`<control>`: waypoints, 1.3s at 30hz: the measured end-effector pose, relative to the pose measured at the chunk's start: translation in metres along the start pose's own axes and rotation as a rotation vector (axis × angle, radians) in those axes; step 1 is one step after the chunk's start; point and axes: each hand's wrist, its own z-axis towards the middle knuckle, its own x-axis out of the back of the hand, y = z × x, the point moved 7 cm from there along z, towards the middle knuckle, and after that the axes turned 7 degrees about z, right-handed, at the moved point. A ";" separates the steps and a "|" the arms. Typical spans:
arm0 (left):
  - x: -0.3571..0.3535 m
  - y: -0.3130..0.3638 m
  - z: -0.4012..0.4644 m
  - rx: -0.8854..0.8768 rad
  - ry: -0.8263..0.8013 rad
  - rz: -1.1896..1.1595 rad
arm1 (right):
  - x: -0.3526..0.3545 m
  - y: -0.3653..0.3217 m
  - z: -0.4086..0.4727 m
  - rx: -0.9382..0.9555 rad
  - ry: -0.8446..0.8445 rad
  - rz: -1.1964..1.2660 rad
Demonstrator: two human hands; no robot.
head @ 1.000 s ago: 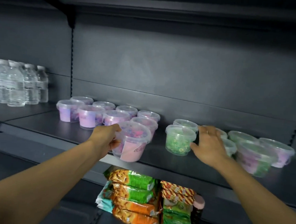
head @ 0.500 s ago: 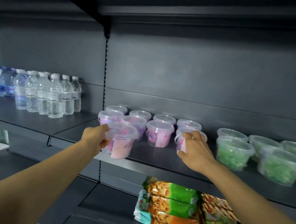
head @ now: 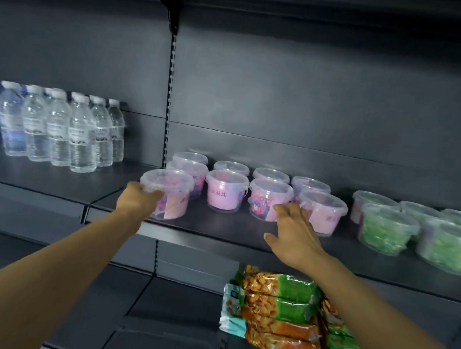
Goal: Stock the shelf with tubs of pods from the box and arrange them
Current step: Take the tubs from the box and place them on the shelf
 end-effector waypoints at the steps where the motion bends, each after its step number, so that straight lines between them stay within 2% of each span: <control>1: 0.002 -0.001 -0.007 -0.039 -0.022 0.120 | -0.002 -0.005 -0.002 0.006 -0.003 -0.002; 4: 0.006 -0.005 -0.034 -0.135 -0.053 0.401 | -0.006 -0.022 -0.011 0.034 -0.017 0.003; 9: 0.002 -0.005 -0.091 -0.440 -0.054 0.865 | -0.018 -0.048 -0.038 0.146 -0.016 0.011; 15: -0.023 -0.038 -0.156 -0.506 -0.170 1.064 | -0.067 -0.063 -0.086 0.299 -0.081 -0.009; 20: -0.040 -0.108 -0.198 -0.407 -0.261 1.142 | -0.132 -0.057 -0.134 0.391 -0.208 0.017; 25: -0.056 -0.209 -0.236 -0.267 -0.397 1.242 | -0.213 -0.043 -0.187 0.383 -0.368 0.019; 29: -0.069 -0.299 -0.260 -0.158 -0.485 1.226 | -0.283 -0.029 -0.237 0.373 -0.472 0.014; 34: -0.092 -0.434 -0.300 0.011 -0.594 1.165 | -0.388 -0.005 -0.318 0.329 -0.701 -0.038; 39: -0.110 -0.566 -0.343 0.153 -0.753 1.160 | -0.491 0.029 -0.396 0.160 -0.864 0.005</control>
